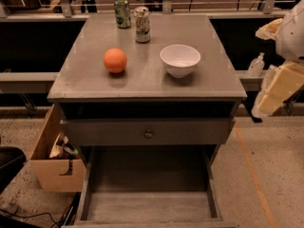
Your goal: Place 7up can into middle drawer
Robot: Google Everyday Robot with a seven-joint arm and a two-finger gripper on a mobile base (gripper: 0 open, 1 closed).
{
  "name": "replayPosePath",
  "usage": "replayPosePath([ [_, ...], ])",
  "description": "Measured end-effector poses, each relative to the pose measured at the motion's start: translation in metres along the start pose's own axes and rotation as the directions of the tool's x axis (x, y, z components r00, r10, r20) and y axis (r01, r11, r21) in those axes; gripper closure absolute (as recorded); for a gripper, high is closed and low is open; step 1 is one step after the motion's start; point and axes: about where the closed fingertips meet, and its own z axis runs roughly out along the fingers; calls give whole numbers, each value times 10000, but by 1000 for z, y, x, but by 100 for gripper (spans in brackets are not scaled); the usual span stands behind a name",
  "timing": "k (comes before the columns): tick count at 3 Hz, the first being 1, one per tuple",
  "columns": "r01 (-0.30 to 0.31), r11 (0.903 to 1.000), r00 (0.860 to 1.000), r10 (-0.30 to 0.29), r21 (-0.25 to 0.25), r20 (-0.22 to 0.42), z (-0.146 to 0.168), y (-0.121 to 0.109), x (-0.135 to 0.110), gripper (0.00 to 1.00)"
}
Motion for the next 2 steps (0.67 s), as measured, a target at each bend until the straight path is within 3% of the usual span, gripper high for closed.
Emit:
replayPosePath([
  [1,-146,9940,9851,-43,1082,1721,15,-52,-17,0],
  [2,-672,9863,9258,53,1508,3780,39,-117,-41,0],
])
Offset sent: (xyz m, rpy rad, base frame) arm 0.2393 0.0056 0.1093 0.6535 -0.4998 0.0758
